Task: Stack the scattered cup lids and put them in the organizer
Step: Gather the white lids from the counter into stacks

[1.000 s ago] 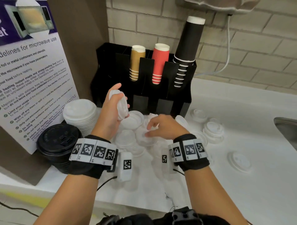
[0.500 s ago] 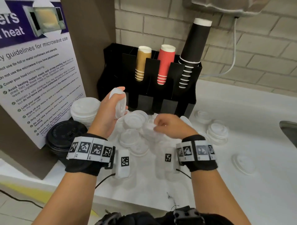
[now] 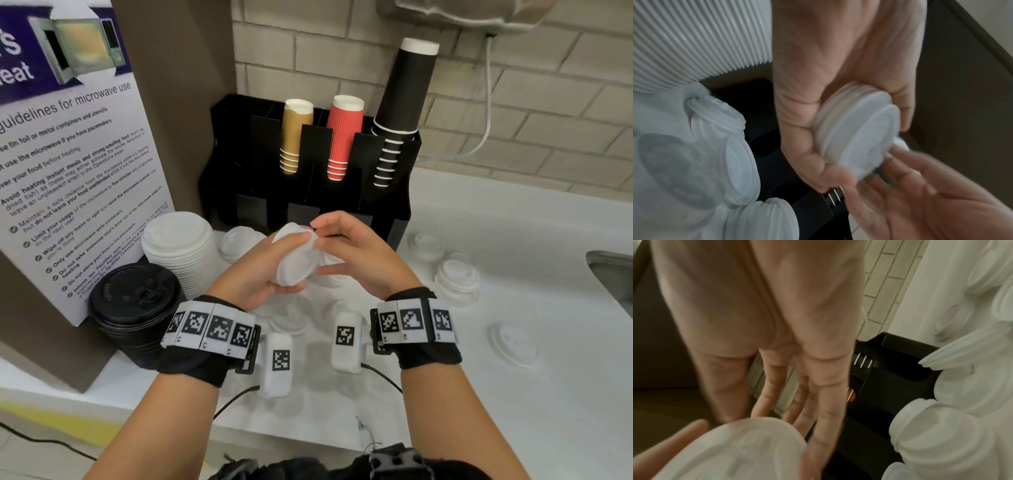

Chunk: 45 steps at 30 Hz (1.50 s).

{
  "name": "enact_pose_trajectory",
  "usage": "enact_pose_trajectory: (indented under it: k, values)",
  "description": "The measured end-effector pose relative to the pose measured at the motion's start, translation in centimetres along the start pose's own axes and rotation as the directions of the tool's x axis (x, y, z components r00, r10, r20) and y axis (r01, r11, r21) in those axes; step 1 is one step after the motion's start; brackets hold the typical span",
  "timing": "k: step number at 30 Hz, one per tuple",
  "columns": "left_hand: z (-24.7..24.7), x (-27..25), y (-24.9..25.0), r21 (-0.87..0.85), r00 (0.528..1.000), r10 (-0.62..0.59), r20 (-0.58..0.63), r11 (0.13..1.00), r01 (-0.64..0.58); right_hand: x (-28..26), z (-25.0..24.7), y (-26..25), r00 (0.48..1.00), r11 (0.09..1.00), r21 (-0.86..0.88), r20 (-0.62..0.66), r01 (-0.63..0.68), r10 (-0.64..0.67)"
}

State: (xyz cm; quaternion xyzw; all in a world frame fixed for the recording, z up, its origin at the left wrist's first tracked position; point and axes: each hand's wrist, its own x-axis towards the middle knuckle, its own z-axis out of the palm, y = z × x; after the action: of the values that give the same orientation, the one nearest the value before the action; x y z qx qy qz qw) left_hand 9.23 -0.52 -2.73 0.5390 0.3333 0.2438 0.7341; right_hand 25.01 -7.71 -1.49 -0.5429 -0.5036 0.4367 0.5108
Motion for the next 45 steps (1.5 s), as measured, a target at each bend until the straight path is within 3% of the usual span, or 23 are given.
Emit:
enact_pose_trajectory:
  k: [4,9,15,19,22,24,26,29,32,41,45]
  values:
    - [0.2,0.5,0.1,-0.065,1.000,0.009,-0.029,0.998,-0.011,0.3,1.5,0.3,0.986,0.958,-0.242,-0.032,0.153,-0.165]
    - [0.2,0.2,0.1,-0.098,1.000,0.003,0.009,0.995,-0.002,0.6,2.1,0.7,0.973,0.935,-0.291,-0.048,0.201,-0.224]
    - [0.1,0.1,0.2,-0.074,1.000,-0.002,0.007,0.997,0.003,0.7,2.0,0.9,0.973,0.936,-0.281,-0.030,0.213,-0.231]
    - [0.1,0.4,0.5,-0.008,0.995,0.045,-0.089,0.999,-0.046,1.3,2.4,1.1,0.969,0.942,-0.234,-0.005,0.240,-0.248]
    - [-0.8,0.7,1.5,0.052,0.972,0.122,-0.200,0.992,-0.114,2.6,2.3,1.4,0.993,0.940,-0.326,-0.035,0.098,-0.116]
    - [-1.6,0.7,2.4,0.113,0.952,0.184,-0.245,0.981,-0.160,3.8,2.5,1.9,1.000,0.831,-0.556,-0.005,-0.024,0.026]
    - [-2.1,0.6,3.1,0.156,0.944,0.215,-0.251,0.971,-0.180,4.7,3.5,2.5,0.979,0.655,-0.753,0.083,-0.059,0.184]
    - [-2.2,0.5,3.4,0.172,0.942,0.218,-0.256,0.969,-0.178,5.3,5.9,3.6,0.925,0.448,-0.894,0.167,-0.004,0.342]
    - [-2.2,0.3,3.0,0.198,0.943,0.215,-0.254,0.966,-0.166,5.6,7.6,4.4,0.902,0.309,-0.949,0.180,0.055,0.392]
    - [-2.4,0.7,2.2,0.099,0.927,0.203,-0.315,0.978,-0.181,5.6,7.3,4.9,0.901,0.401,-0.913,0.233,0.073,0.367]
    - [-2.4,0.7,2.1,0.048,0.923,0.185,-0.336,0.983,-0.179,5.7,5.9,4.3,0.936,0.554,-0.832,0.199,0.004,0.292]
